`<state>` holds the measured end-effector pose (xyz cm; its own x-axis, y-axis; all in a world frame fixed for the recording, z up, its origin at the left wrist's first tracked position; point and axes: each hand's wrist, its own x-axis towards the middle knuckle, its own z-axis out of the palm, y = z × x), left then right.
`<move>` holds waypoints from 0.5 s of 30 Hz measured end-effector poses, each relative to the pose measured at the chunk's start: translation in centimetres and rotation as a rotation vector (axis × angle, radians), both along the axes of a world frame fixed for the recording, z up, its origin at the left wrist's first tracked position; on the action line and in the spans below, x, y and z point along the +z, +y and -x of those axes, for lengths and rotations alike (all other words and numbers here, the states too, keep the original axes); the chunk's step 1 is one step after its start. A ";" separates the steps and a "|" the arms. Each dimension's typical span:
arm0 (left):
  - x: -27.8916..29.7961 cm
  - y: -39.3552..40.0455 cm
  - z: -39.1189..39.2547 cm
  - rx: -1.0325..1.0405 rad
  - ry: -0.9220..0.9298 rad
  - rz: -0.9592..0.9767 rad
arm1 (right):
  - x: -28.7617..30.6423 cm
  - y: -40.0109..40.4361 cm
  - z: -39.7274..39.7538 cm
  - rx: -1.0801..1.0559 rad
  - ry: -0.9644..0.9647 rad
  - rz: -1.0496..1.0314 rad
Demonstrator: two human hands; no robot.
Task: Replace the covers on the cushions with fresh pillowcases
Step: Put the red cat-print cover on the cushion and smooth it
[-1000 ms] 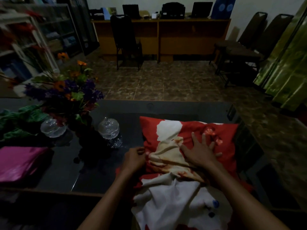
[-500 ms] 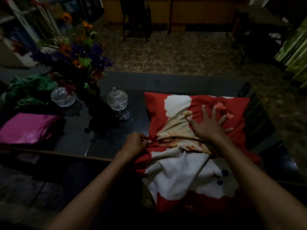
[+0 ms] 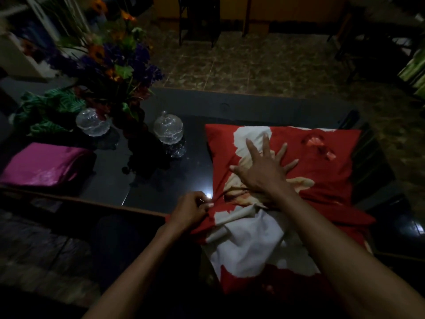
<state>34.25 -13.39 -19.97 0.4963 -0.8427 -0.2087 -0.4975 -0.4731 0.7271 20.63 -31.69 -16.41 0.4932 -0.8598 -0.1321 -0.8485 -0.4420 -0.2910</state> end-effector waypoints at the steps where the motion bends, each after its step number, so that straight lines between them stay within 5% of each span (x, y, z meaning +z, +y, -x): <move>1: 0.0 0.2 -0.2 -0.029 -0.023 -0.005 | 0.0 -0.1 -0.1 -0.003 0.010 0.005; 10: 3.7 -1.2 -3.1 -0.346 -0.258 -0.219 | 2.2 1.1 1.4 0.094 -0.131 -0.062; 12: 5.1 -3.0 -3.3 -0.251 -0.276 -0.096 | 3.3 2.5 2.9 0.227 -0.237 0.022; 15: 6.7 -7.2 -2.2 -0.171 -0.197 0.090 | 4.3 4.2 4.8 0.420 -0.122 0.136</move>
<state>36.46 -20.61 -13.28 0.3689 -0.9285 -0.0431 -0.7005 -0.3082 0.6437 15.78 -27.49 -12.10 0.8075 -0.5879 0.0486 -0.5511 -0.7812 -0.2932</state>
